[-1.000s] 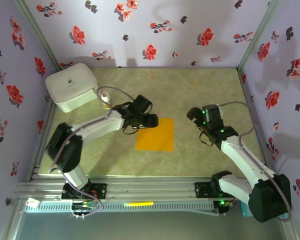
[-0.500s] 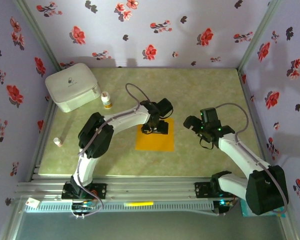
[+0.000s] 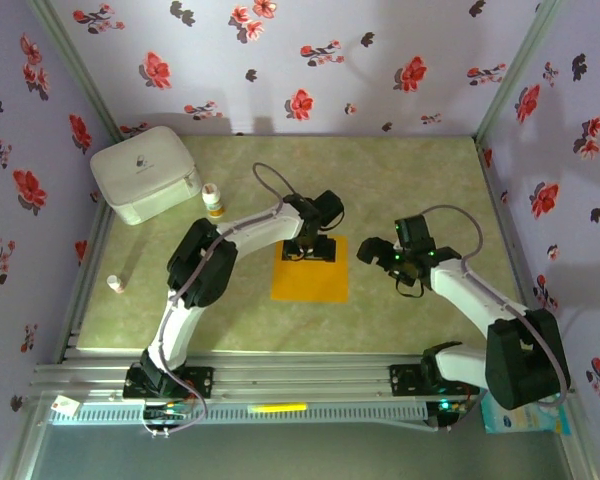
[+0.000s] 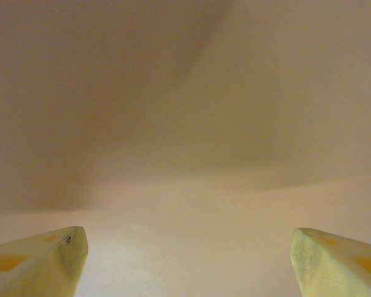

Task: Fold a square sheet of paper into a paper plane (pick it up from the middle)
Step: First fold the square sheet of paper in half at the center of the table.

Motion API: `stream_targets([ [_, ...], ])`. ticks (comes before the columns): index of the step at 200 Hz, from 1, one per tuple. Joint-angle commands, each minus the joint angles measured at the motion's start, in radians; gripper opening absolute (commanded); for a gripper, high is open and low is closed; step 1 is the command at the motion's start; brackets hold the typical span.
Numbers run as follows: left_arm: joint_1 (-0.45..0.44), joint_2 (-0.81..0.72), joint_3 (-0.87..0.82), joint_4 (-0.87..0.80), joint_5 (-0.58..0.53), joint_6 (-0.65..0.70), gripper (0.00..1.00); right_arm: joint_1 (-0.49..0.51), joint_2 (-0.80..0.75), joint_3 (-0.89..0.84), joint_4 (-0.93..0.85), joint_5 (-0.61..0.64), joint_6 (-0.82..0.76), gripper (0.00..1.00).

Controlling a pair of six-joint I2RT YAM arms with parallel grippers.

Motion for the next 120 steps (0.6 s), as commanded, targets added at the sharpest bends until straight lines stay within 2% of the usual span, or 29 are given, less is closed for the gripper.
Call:
stream_targets([
  [1,0.002,0.025,0.033,-0.061,0.012,0.033,0.87,-0.003,0.013,0.032,0.015,-0.018,-0.027,0.98],
  [120,0.001,0.100,0.058,-0.094,0.025,0.033,0.88,-0.002,0.049,0.051,-0.002,-0.008,-0.022,0.98],
])
